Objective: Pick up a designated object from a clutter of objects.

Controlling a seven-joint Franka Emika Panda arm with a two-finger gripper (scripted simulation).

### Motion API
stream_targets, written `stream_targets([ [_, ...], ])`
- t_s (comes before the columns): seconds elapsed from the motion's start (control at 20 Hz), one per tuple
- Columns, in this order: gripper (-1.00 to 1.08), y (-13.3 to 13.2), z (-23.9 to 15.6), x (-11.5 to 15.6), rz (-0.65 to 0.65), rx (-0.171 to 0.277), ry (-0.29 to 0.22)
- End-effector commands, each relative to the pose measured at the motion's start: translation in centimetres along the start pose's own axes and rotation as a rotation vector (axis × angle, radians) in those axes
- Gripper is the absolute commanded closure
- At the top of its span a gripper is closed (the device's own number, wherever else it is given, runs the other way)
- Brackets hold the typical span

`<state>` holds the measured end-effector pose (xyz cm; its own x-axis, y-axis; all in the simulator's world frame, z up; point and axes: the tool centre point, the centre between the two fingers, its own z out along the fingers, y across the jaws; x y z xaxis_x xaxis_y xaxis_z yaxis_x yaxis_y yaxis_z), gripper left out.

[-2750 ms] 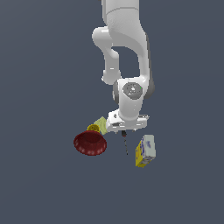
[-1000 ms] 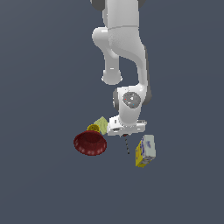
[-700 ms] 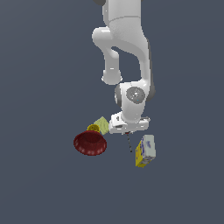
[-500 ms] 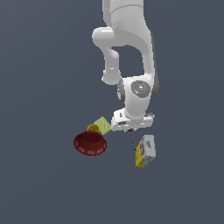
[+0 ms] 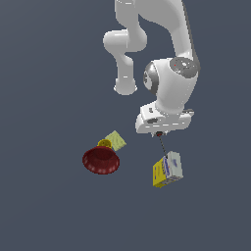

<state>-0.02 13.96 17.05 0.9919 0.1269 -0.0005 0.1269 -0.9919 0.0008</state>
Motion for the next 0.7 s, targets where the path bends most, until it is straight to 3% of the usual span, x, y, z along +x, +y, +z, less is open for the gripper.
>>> stream_targets([
  [0.0,1.08,-1.2,-2.8,0.1,0.000,0.000,0.000],
  [0.65,1.08,-6.8,-15.6,1.0,0.000,0.000,0.000],
])
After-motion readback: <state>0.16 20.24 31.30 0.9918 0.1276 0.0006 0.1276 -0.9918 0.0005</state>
